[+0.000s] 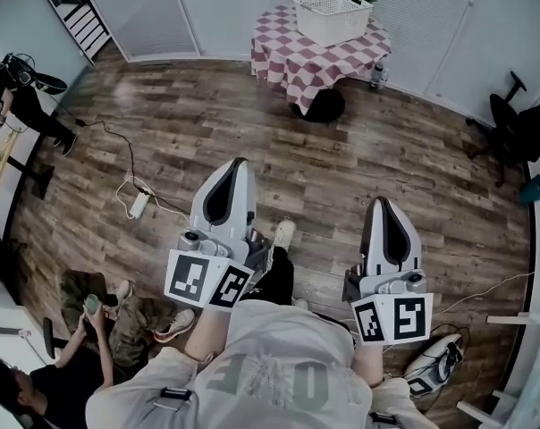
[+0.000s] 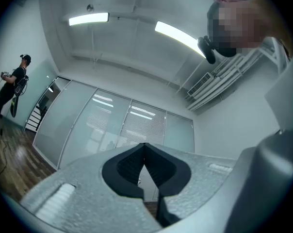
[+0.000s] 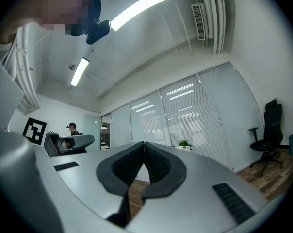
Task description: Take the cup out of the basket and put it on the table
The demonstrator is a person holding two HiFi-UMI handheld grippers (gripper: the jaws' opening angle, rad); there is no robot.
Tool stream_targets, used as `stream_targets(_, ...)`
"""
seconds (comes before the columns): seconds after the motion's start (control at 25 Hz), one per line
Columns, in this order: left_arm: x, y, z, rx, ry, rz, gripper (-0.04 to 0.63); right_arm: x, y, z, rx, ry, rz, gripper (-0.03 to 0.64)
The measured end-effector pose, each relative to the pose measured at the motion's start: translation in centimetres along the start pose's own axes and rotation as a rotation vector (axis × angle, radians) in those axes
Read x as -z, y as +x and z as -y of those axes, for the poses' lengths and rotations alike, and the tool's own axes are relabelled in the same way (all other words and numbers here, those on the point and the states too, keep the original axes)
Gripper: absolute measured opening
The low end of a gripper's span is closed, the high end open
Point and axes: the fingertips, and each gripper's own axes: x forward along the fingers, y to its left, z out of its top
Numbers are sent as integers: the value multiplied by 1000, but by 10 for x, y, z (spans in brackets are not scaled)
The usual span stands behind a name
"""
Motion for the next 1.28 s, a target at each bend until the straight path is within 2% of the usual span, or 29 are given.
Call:
stream_targets(0.2, 24, 60, -36, 21, -11, 30, 6, 30, 62, 22, 15, -32, -27, 11)
stream_targets(0.28, 24, 89, -56, 15, -9, 45, 6, 34, 95, 26, 9, -44, -38, 11)
stream_targets(0.4, 25, 136, -90, 1, -20, 63, 6, 37, 150, 42, 49, -55, -59, 11)
stream_targets(0.56, 34, 198, -134, -6, -35, 44, 6, 45, 225, 57, 48, -30, -85, 11)
stream_targets(0.88, 47, 315, -207, 15, -45, 5, 6, 44, 362, 75, 49, -61, -80, 11)
stream_targets(1.28, 61, 407, -255, 86, -88, -2, 6, 78, 458, 107, 84, -67, -126, 11)
